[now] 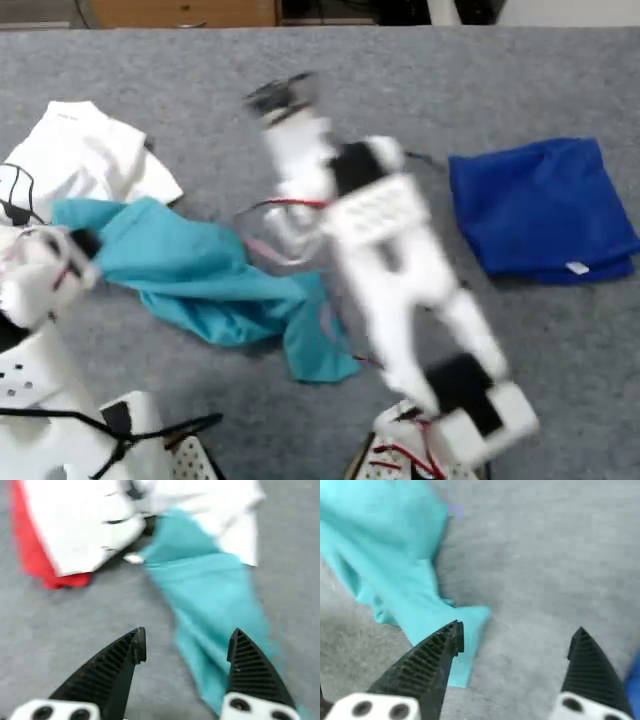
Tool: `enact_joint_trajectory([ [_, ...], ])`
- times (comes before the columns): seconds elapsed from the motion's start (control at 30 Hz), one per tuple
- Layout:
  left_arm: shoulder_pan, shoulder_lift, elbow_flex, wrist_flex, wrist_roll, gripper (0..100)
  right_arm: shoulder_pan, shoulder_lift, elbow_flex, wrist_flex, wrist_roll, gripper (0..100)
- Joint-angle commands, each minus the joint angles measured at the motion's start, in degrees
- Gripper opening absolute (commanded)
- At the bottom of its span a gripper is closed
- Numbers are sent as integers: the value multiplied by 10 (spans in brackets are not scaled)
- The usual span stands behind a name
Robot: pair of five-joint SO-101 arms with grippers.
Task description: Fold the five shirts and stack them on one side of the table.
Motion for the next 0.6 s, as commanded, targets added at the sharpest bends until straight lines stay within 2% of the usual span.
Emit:
enact_joint_trajectory([
  [0.0,-78,-6,49,-29,-52,271,-63,126,-15,-29,4,351],
  [0.23,-138,-6,91,-35,-101,271,-93,298,-113,-5,4,339],
  [0.3,-139,-5,98,-35,-101,271,-82,306,-143,13,4,270],
  [0.43,-137,-5,108,-36,-101,271,-51,307,-202,61,4,15],
  [0.57,-136,-4,111,-53,-99,271,-7,305,-240,126,22,13],
])
